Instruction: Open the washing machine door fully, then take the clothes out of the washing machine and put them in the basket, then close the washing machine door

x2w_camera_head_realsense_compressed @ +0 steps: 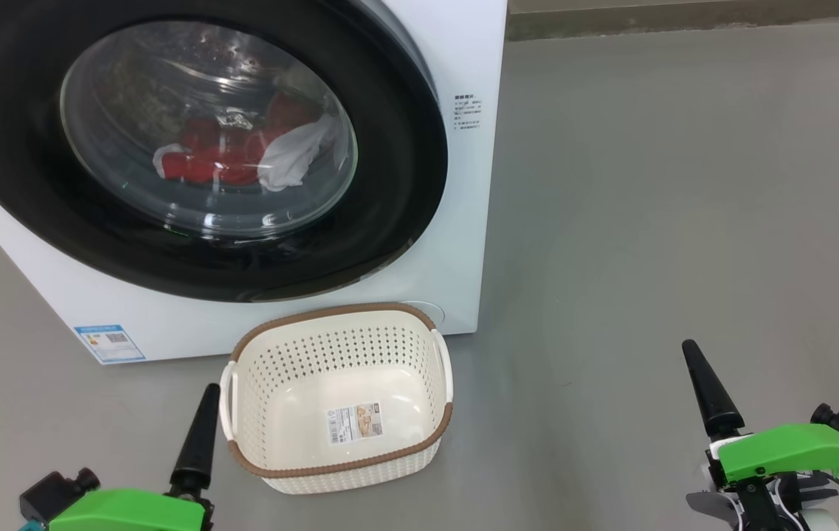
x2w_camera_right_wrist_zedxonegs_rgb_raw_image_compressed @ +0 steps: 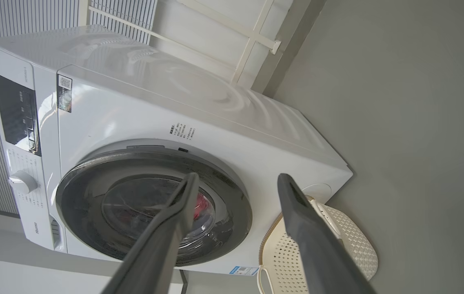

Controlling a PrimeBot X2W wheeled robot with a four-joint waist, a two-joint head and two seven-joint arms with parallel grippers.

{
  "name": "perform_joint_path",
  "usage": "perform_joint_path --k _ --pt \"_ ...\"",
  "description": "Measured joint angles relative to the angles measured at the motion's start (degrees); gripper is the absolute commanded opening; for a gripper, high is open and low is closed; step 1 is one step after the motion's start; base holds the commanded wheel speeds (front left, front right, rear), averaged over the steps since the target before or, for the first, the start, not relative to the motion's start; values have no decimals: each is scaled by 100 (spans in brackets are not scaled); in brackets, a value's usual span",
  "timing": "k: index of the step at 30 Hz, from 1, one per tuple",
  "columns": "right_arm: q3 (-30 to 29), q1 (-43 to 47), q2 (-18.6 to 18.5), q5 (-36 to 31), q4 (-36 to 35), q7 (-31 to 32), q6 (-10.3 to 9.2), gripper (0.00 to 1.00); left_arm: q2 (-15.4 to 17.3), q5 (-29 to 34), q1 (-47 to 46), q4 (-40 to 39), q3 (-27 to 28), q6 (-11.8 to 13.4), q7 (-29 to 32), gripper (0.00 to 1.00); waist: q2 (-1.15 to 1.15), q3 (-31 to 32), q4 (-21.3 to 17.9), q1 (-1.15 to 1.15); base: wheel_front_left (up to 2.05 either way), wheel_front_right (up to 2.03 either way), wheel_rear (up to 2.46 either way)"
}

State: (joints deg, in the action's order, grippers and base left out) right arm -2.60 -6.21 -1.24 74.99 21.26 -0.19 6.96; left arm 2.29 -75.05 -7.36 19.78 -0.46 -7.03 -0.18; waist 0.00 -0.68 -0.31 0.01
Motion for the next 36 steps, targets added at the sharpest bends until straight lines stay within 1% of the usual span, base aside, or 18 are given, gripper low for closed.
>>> perform_joint_path --k 11,25,36 --pt "151 -135 -9 -828 -52 -190 0 100 -33 975 -130 -35 7 0 -188 100 0 -4 -22 0 0 0 0" --pt "303 -397 -32 -1892 -42 -414 0 100 -47 1980 -332 -46 -94 -1 -405 100 0 -90 -16 0 0 0 0" --pt "405 -488 -51 -2646 8 -591 1 100 -47 2799 -363 -110 -140 -4 -594 100 0 -40 -18 0 0 0 0"
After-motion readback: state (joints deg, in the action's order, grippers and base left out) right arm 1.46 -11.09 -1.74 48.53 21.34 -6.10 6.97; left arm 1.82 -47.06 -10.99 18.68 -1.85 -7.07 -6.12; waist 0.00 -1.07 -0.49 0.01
